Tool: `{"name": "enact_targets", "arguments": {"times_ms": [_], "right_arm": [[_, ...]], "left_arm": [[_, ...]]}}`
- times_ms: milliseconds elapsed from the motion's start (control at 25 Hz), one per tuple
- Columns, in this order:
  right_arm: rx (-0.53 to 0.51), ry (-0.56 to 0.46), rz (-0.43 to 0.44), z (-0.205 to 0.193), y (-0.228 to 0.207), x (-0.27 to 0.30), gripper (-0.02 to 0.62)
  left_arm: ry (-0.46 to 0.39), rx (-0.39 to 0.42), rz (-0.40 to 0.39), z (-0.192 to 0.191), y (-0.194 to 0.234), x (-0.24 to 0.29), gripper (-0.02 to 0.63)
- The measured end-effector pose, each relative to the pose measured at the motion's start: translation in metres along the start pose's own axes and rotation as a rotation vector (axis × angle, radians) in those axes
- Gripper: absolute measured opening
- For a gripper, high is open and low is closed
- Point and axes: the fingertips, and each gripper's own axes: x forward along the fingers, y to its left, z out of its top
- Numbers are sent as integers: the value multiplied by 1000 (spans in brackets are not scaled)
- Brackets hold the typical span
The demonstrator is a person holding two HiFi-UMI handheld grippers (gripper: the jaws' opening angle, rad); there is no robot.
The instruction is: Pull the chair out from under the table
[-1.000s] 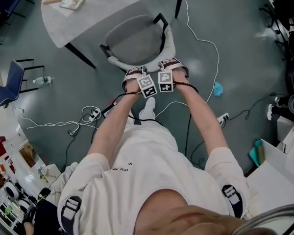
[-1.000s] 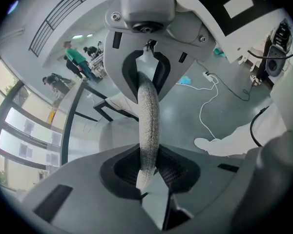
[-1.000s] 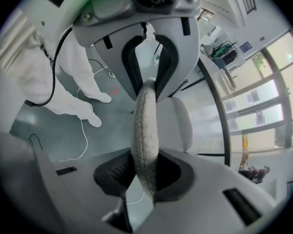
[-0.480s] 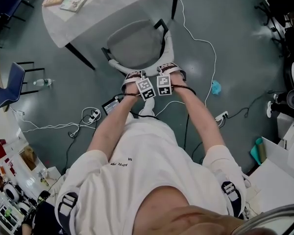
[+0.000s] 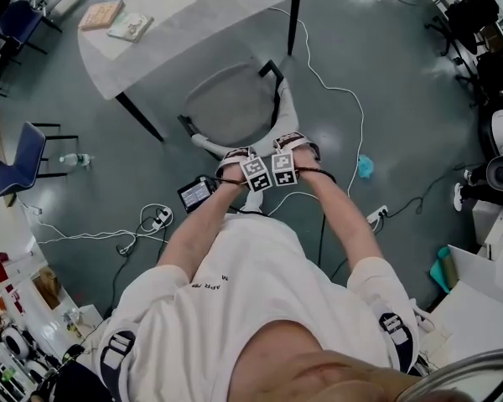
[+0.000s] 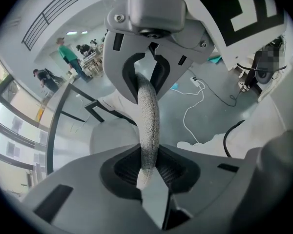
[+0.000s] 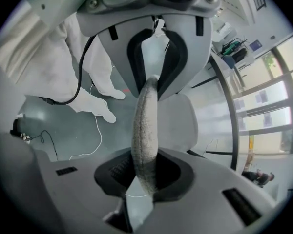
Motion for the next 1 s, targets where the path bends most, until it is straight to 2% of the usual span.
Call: {"name": "enact_targets", "arguments": {"times_ms": [200,320,440,600,680,720,760,840,1000], "right_arm": [[22,9,-4,5,-5,2,87],[57,4,-1,10,-2,3,92],[77,4,22,12,7,-9,100],[68,33,89,9,-1,-25,104],[62,49,112,6,-6,-32,98],[67,48,128,8,-6,-36,88],[77,42,145,10,-4,-41,78],[115,5,201,19,1,-56,16],[244,-172,370,46,7,-94,14]], "left_arm": [[0,25,-19,-5,5,0,81],[-16,4,-70,-11,-1,1,81],[-16,30,-99,-10,-14,-12,81],[-42,75,-120,-9,-2,-36,78],[-62,84,-137,-7,4,-41,57],[-69,88,-153,-8,2,-46,19],[-76,93,-173,-9,-1,-51,9],[-86,109,-214,-12,-7,-63,8],[-113,148,-240,-16,-6,-87,3]]}}
